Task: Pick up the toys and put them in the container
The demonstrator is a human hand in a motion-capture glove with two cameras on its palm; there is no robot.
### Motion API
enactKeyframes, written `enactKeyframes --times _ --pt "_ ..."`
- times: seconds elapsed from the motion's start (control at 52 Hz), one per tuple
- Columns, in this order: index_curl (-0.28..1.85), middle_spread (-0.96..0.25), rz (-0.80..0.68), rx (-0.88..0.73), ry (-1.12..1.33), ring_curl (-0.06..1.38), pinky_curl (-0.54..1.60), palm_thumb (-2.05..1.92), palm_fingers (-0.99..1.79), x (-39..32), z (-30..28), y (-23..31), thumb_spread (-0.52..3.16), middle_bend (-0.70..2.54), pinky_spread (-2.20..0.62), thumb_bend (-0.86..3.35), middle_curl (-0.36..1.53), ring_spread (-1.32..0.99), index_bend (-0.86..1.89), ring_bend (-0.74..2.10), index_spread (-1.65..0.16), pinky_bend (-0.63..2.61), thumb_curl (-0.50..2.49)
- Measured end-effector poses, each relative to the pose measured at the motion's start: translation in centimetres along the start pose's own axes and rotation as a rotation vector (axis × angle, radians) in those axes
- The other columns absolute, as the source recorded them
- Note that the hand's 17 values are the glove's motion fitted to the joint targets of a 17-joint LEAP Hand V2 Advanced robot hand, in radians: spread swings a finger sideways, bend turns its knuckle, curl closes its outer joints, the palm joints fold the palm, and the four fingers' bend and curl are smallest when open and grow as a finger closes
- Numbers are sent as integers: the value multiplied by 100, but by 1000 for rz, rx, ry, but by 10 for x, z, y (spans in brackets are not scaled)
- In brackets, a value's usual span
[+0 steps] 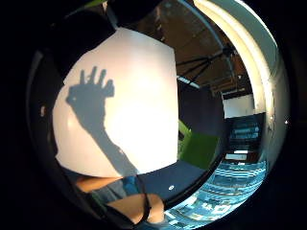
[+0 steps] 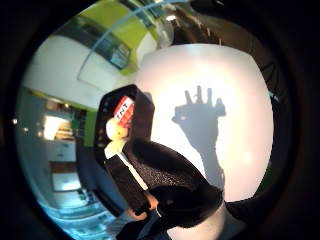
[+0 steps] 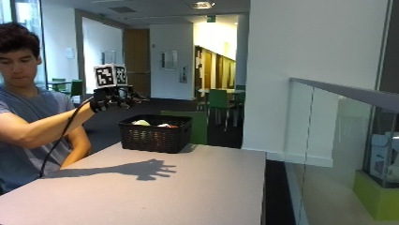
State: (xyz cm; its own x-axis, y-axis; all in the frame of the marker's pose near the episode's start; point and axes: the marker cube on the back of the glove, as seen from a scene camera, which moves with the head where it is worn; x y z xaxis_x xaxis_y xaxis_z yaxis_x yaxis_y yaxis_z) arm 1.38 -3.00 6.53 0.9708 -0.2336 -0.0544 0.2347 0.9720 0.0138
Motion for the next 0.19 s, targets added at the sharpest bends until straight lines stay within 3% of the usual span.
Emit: enactKeyframes --times 0.058,0.192 --pt "26 -2 118 -14 2 24 30 -18 -12 4 3 -6 96 14 2 -12 35 1 16 24 -32 100 10" --pt "27 -3 133 -26 1 24 30 -18 -11 9 8 -6 97 15 2 -12 33 0 15 22 -32 98 9"
